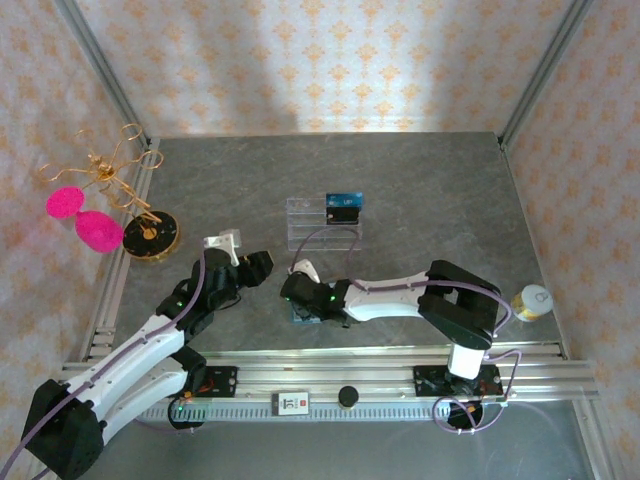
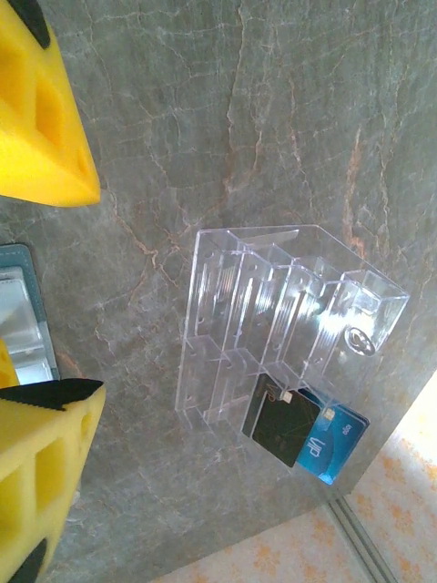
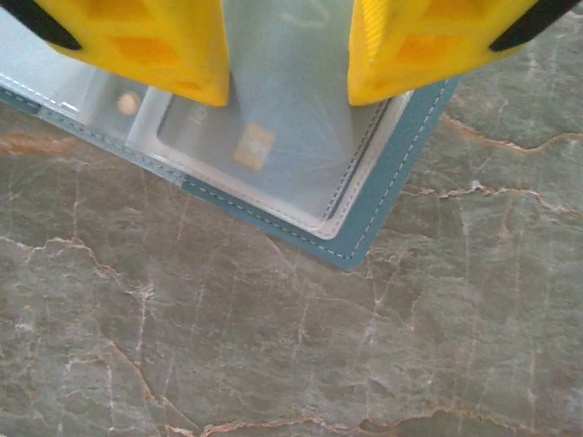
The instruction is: Take the credit cards out of the card holder
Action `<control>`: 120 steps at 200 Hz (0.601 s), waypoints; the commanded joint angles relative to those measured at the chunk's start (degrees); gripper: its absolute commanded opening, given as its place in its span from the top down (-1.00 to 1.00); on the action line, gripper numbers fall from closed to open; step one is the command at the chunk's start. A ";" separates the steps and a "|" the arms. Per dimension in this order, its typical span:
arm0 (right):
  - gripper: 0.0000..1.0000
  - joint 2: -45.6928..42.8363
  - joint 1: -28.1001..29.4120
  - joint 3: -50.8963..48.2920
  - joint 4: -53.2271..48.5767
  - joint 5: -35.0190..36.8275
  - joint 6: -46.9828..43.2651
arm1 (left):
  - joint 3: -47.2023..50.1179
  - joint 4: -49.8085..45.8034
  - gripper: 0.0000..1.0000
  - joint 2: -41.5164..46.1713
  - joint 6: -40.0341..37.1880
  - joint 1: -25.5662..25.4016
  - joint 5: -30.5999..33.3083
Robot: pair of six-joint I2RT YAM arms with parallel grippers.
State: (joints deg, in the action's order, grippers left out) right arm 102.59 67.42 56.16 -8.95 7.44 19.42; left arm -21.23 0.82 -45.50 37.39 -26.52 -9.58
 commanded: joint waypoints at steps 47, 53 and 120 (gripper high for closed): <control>1.00 -2.56 0.42 -3.92 2.81 1.11 6.60 | 3.52 4.80 0.15 -5.02 0.75 -6.32 -2.55; 1.00 -3.67 0.39 -4.88 4.65 0.73 7.16 | 3.80 5.86 0.21 -6.19 1.30 -7.48 -2.54; 1.00 -11.61 0.17 -13.01 17.15 -1.38 11.11 | 3.94 14.63 0.88 -17.45 4.01 -13.47 -5.43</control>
State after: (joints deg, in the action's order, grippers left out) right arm 92.90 67.57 44.05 3.46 6.00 28.27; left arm -17.17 9.98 -60.53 40.51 -38.52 -13.32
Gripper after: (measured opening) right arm 0.041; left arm 0.078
